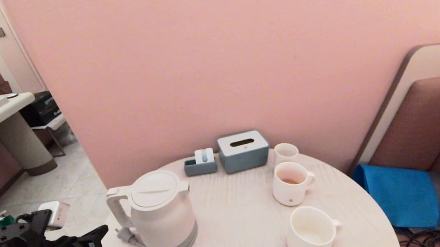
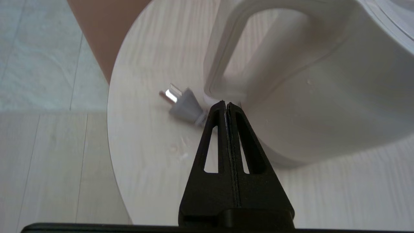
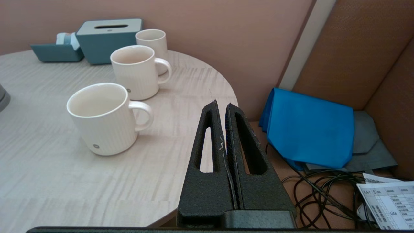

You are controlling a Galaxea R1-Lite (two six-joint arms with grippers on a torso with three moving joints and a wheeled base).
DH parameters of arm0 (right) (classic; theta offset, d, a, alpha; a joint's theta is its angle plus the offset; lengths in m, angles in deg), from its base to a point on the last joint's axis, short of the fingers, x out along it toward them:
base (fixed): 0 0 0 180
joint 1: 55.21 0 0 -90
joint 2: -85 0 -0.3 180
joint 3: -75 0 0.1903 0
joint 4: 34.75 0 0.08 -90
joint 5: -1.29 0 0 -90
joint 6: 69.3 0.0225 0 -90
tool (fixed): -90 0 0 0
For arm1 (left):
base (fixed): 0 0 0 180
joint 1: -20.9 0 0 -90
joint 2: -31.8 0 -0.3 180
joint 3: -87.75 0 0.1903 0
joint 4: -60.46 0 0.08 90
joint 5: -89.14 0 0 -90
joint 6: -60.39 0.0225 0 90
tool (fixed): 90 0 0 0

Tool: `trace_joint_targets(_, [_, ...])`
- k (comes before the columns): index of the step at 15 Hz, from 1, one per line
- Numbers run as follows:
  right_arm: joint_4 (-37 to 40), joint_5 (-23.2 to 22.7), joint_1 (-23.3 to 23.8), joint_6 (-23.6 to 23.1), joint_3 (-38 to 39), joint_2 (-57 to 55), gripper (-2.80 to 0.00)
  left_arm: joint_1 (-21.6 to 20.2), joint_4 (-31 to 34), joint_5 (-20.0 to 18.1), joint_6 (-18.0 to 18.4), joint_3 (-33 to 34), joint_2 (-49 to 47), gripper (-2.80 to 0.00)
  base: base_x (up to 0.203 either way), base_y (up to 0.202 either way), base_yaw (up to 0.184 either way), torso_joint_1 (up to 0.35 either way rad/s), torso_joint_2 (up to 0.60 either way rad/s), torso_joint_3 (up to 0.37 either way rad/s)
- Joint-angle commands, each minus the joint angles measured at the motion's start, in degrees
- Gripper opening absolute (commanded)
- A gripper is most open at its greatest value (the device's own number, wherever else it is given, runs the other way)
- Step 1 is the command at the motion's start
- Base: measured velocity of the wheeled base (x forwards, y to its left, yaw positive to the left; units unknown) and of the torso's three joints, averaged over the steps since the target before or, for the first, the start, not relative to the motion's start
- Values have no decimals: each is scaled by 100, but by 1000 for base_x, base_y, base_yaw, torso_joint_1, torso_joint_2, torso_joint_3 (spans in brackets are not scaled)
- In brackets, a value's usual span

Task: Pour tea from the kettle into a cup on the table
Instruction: Pick up the kettle

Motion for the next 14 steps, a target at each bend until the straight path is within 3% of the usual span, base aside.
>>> trace_joint_targets(1, [1,2,0,2,1,-7,-280,7,-759,7,-12,149,-666,-280,0,0,0,0,0,0])
trace_joint_targets(4, [1,2,0,2,1,-7,-280,114,-768,18,-13,159,-595,-280,0,0,0,0,0,0])
trace_joint_targets(5, [-5,2,0,2,1,-7,-280,114,-768,18,-13,159,-618,0,0,0,0,0,0,0])
trace_joint_targets(11, [1,2,0,2,1,-7,-280,89,-768,39,64,-24,-607,0,0,0,0,0,0,0])
trace_joint_targets(14, [1,2,0,2,1,-7,-280,87,-768,329,73,-304,-690,0,0,0,0,0,0,0])
